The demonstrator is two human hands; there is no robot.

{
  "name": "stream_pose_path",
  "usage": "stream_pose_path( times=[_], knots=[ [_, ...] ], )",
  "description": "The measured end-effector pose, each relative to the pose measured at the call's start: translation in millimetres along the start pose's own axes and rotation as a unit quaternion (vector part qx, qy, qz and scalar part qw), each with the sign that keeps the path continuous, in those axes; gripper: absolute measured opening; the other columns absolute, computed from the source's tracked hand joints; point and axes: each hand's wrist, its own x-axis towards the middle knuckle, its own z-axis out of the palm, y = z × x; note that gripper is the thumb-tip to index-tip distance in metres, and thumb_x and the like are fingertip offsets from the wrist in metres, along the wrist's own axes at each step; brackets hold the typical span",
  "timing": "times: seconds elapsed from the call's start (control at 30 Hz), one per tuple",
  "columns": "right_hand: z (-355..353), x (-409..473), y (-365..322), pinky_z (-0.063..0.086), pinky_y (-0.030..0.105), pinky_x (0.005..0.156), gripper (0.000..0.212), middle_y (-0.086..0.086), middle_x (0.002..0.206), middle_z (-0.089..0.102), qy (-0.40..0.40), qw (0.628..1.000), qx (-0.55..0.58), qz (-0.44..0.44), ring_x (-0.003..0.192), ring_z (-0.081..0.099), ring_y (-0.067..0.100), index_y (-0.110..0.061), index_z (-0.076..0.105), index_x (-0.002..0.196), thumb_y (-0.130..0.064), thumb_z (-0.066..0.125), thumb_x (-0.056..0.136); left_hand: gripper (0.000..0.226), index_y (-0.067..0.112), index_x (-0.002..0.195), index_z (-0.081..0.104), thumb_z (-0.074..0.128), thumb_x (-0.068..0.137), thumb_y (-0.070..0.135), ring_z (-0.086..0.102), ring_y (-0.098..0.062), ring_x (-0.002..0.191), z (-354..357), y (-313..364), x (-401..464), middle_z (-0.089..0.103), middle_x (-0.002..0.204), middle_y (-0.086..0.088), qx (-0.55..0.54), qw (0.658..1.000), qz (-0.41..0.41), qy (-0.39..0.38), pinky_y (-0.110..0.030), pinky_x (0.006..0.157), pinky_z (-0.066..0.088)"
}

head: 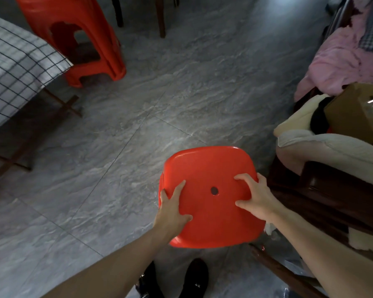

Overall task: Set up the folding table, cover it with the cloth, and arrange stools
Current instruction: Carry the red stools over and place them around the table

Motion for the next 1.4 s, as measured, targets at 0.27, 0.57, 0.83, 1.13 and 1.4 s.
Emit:
stream_pose_path(
  times=[0.27, 0.57, 0.83, 1.13, 1.4],
  knots=[
    [36, 17, -105, 0.041, 0.042, 0.106, 0.061, 0.005, 0.146, 0.021, -0.020, 0.999, 0.039, -0.023, 0.124, 0.044, 0.030, -0.049, 0.050, 0.124, -0.035, 0.080, 0.073, 0.101, 0.056, 0.143, 0.018, 0.080, 0.072, 0.021, 0.048, -0.026, 0.118, -80, -65, -19, 0.023, 0.137, -0.007, -0.029, 0.997, -0.026, 0.064, -0.041, 0.096, 0.050],
    [102, 36, -259, 0.036, 0.025, 0.090, 0.043, -0.007, 0.122, 0.025, -0.055, 0.993, 0.024, -0.105, 0.102, 0.043, 0.012, -0.048, 0.058, 0.107, -0.041, 0.081, 0.071, 0.102, 0.051, 0.144, 0.019, 0.081, 0.070, 0.017, 0.054, -0.029, 0.109, -177, -163, -54, 0.024, 0.140, -0.014, -0.079, 0.982, -0.090, 0.147, -0.035, 0.092, 0.050],
    [159, 44, -400, 0.040, 0.030, 0.093, 0.037, -0.004, 0.123, 0.031, -0.089, 0.985, -0.004, -0.151, 0.103, 0.048, 0.014, -0.041, 0.062, 0.111, -0.047, 0.074, 0.077, 0.100, 0.056, 0.139, 0.021, 0.081, 0.068, 0.020, 0.053, -0.019, 0.093, -275, -240, -81, 0.029, 0.136, -0.009, -0.114, 0.961, -0.125, 0.218, -0.032, 0.077, 0.052],
    [197, 94, -512, 0.039, 0.039, 0.107, 0.027, 0.005, 0.126, 0.050, -0.080, 0.970, -0.025, -0.229, 0.112, 0.054, 0.017, -0.030, 0.070, 0.106, -0.044, 0.066, 0.084, 0.097, 0.046, 0.140, 0.034, 0.083, 0.064, 0.014, 0.055, -0.025, 0.108, -340, -283, -65, 0.034, 0.135, -0.004, -0.196, 0.919, -0.136, 0.312, -0.036, 0.089, 0.051],
    [211, 168, -599, 0.041, 0.037, 0.102, 0.023, 0.003, 0.111, 0.060, -0.122, 0.947, -0.074, -0.289, 0.107, 0.057, 0.016, -0.029, 0.072, 0.097, -0.046, 0.063, 0.084, 0.094, 0.052, 0.137, 0.034, 0.084, 0.065, 0.016, 0.053, -0.024, 0.109, -368, -293, -12, 0.032, 0.141, -0.005, -0.292, 0.857, -0.202, 0.374, -0.041, 0.094, 0.051]
  ],
)
